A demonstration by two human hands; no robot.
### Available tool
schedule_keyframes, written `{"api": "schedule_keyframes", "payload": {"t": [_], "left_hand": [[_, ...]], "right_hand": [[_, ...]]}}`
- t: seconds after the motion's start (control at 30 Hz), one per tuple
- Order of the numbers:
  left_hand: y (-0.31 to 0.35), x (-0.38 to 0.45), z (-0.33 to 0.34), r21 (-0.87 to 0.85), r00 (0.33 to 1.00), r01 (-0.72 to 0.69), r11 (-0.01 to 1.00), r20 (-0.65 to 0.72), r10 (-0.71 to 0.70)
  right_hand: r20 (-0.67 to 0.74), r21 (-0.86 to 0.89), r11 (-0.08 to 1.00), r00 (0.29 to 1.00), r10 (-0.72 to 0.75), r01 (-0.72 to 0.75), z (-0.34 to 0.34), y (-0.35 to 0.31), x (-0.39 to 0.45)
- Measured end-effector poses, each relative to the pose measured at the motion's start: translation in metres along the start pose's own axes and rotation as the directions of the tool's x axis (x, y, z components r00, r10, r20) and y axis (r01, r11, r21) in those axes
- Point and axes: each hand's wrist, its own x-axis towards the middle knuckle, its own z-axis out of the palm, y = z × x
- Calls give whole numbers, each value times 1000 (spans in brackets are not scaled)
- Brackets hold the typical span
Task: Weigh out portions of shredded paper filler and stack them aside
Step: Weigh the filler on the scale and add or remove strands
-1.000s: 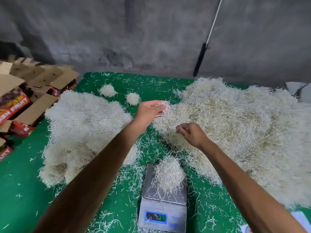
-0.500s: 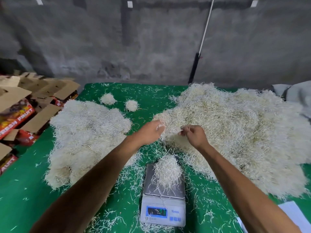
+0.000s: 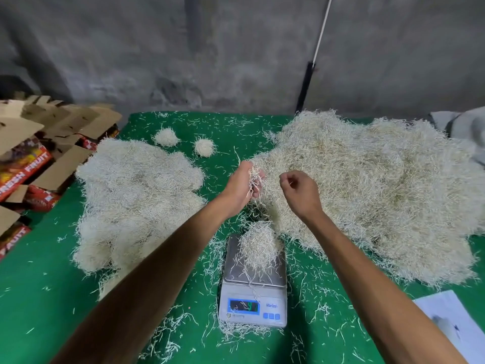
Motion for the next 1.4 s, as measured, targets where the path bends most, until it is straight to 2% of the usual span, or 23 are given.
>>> {"api": "schedule_keyframes", "payload": {"t": [0.03,0.1,0.17,0.2,0.4,0.5,0.6,0.67,0.77,0.97,1.17,1.27,1.4], "left_hand": [[-10,-2,1,62,1000,11,998,3,-12],[-39,-7,-2,313,999,35,949,17,-43],[-70,-15,-12,573,997,-27,819,79,-22],[-85,-18,-18,629,993,-71,774,122,-8],[-119,-38,-57,563,979,-131,816,201,18],[-128,-42,-75,580,987,-105,808,161,13],[-136,-46,-84,515,994,-52,855,109,-5],[-142,-51,-87,558,997,-49,828,81,5],[-151,-57,-88,674,996,-83,734,41,76],[-156,-63,-89,529,994,-12,848,-88,69],[-157,-61,-93,481,992,-5,877,-109,66],[-152,-56,-88,422,989,39,906,-148,27],[-133,-38,-71,386,976,111,916,-214,-28]], "right_hand": [[11,49,998,999,30,-31,2,2,-4],[43,93,992,996,77,-81,6,11,-13],[74,103,988,991,107,-114,9,26,-25],[88,103,985,988,128,-137,10,33,-31],[121,94,966,966,230,-242,9,66,-54],[127,91,958,957,261,-274,10,72,-61],[152,86,955,951,268,-282,16,74,-69],[173,86,947,941,291,-309,19,74,-75],[191,82,943,933,303,-323,25,73,-83],[182,65,933,924,338,-354,32,74,-89],[178,76,929,922,344,-362,34,78,-91],[155,13,926,916,370,-377,39,76,-91],[129,-173,872,868,480,-457,44,73,-89]]}}
